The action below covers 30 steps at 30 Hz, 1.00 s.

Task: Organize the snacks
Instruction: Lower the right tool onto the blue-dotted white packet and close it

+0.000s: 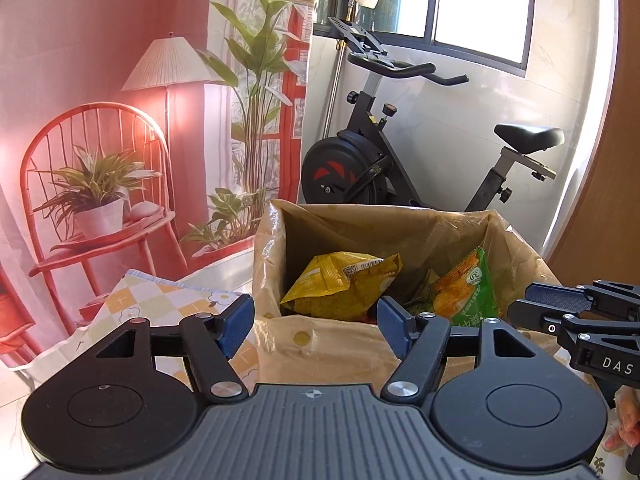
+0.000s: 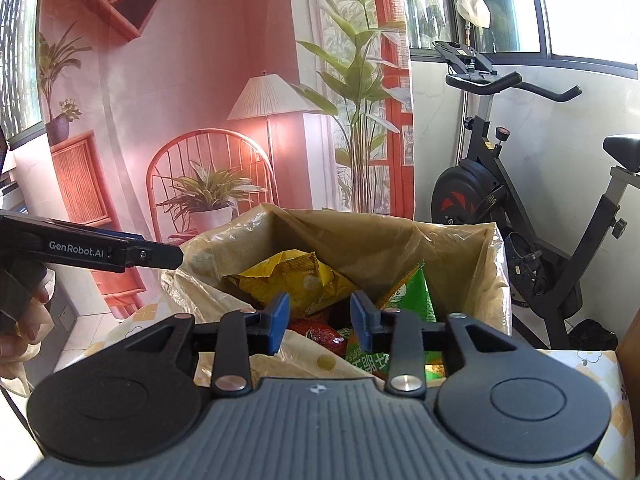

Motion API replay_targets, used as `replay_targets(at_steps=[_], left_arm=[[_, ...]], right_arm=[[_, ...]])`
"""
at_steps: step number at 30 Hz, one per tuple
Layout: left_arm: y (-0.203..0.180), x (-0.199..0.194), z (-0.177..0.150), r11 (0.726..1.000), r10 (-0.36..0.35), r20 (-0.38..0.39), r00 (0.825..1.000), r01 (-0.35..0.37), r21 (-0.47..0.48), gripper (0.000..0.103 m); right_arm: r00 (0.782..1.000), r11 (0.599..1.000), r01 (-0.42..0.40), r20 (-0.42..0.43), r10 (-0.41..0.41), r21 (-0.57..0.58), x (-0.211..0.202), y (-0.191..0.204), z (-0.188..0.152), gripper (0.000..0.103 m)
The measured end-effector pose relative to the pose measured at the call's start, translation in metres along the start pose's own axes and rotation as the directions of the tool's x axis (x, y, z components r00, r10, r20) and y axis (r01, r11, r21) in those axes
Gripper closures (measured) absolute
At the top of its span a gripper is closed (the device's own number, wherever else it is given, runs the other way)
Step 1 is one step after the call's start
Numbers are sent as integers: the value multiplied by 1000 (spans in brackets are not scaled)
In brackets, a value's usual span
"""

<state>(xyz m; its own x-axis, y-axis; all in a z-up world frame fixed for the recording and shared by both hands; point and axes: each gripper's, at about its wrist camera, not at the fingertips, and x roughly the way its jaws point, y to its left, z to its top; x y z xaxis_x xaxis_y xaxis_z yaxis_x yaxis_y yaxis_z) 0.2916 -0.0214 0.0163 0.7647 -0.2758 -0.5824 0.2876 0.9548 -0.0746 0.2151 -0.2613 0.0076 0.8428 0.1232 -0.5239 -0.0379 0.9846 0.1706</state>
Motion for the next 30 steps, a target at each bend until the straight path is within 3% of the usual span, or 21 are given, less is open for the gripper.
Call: replay_targets(at_steps=[7,14,18,25,30], left_arm=[[24,-47,-49,998,44,-49,998,-46,-49,33],[36,-47,-102,988,88,-91,992,-99,-121,33],[33,-37,-117,983,95,-83,992,-106,-147,33],[20,-16,-138,983,117,-133,984,-134,-128,33],[18,-8,-146,983,119,-161,980,-140,-123,33]], right_arm=[[994,993,-109,-32,108,-42,-33,5,-32,61],[976,981,-158,-170,137,-115,-26,9,-92,51],[945,971,-204,-286,161,-127,-5,5,-126,28],[876,932,-305,-443,193,-197,25,6,-166,26],[849,895,-355,-494,187,-272,32,10,-184,25]])
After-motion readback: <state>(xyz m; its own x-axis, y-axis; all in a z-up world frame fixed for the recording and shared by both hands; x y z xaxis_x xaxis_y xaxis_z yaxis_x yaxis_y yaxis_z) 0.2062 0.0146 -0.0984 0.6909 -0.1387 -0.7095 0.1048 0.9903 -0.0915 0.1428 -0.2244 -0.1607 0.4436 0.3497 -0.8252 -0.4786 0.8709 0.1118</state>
